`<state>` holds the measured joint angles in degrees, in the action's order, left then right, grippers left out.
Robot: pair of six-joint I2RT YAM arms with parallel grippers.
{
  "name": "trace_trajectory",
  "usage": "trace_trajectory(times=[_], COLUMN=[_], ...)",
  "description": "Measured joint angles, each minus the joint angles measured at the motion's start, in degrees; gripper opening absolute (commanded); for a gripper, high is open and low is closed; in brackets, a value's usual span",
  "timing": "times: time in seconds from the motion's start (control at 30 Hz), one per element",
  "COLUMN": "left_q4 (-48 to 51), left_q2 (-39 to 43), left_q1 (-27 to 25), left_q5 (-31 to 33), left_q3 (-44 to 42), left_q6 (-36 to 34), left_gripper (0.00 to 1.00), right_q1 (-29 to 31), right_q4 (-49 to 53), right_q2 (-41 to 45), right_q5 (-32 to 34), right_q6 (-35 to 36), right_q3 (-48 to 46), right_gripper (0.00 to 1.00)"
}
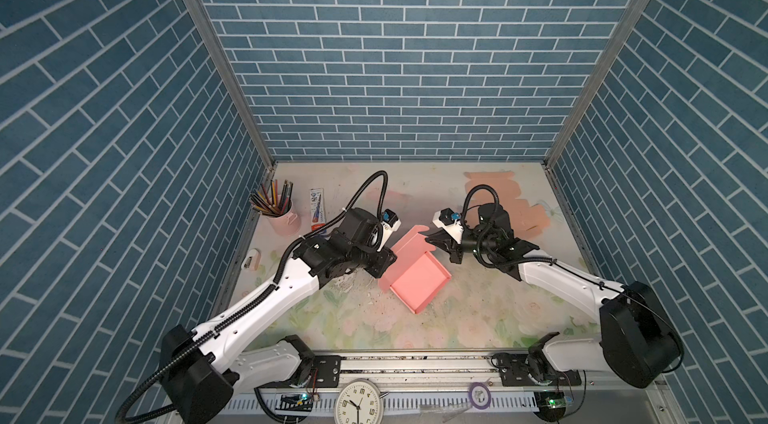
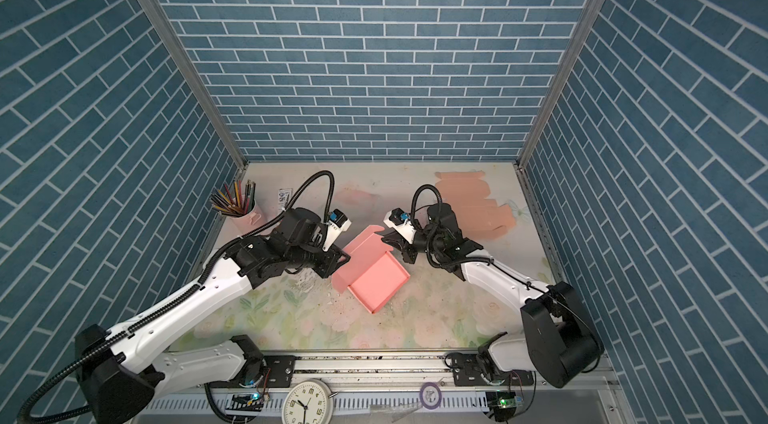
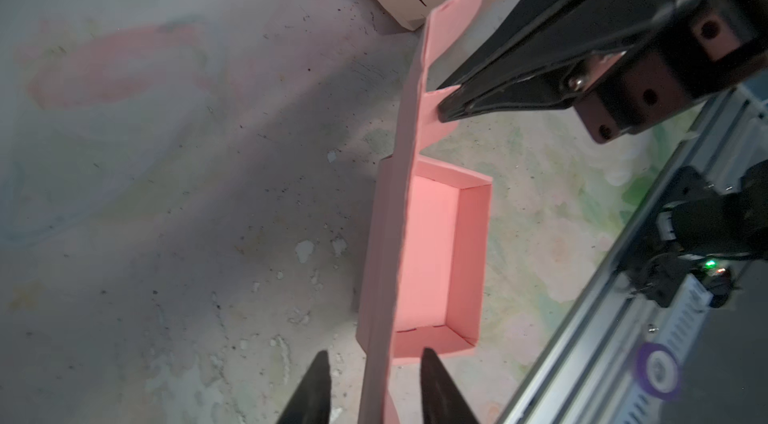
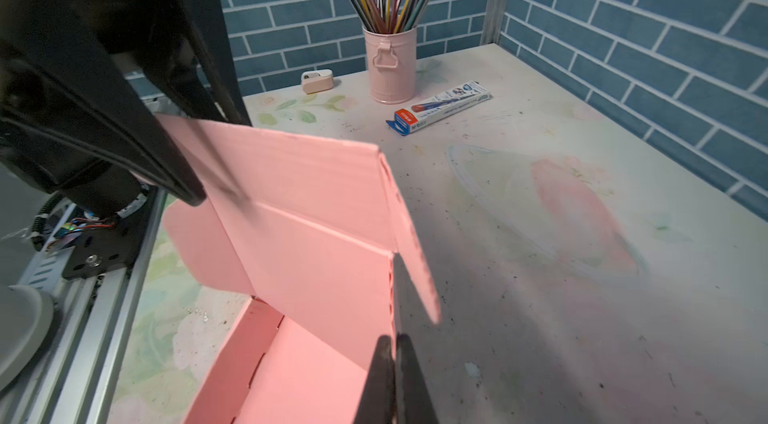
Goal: Fold the paper box
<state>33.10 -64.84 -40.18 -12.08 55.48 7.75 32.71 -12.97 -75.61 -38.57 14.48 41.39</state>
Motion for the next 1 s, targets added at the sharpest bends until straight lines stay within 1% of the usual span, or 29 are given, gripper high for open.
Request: trace_trajectory(times=[0.07, 0.3, 0.47, 0.6, 0.77, 1.0], left_q4=[-2.4, -9.8, -17.4, -22.8, -28.3, -32.3], left_q2=[1.1, 4.4, 6.6, 6.7, 6.3, 5.4], left_q1=[0.1, 0.2, 0.8, 1.4, 1.4, 1.4], left_q5=[0.8, 3.0, 4.8, 5.5, 6.1, 6.1], left_q3=[-2.7, -11.0, -17.7, -21.8, -24.2, -24.9], left_q6=[1.9, 6.3, 10.0, 12.5, 14.0, 15.0], left_gripper=[0.65, 0.65, 0.64, 0.63, 0.56, 0.43], right_q1=[0.0, 0.0, 0.0, 0.0, 0.0, 0.0], right_q4=[-0.8, -4.3, -7.2, -7.6, -7.7, -7.6], right_q2=[1.7, 7.1, 10.0, 10.8, 11.1, 11.9], right_q5=[1.9, 8.5, 10.3, 11.0, 11.6, 12.9], right_q6=[-0.8, -5.3, -8.6, -10.2, -11.2, -11.7], right_q3=[-1.6, -8.1, -13.1, -14.3, -14.6, -15.1], right_gripper=[0.00, 0.00, 0.00, 0.00, 0.00, 0.00])
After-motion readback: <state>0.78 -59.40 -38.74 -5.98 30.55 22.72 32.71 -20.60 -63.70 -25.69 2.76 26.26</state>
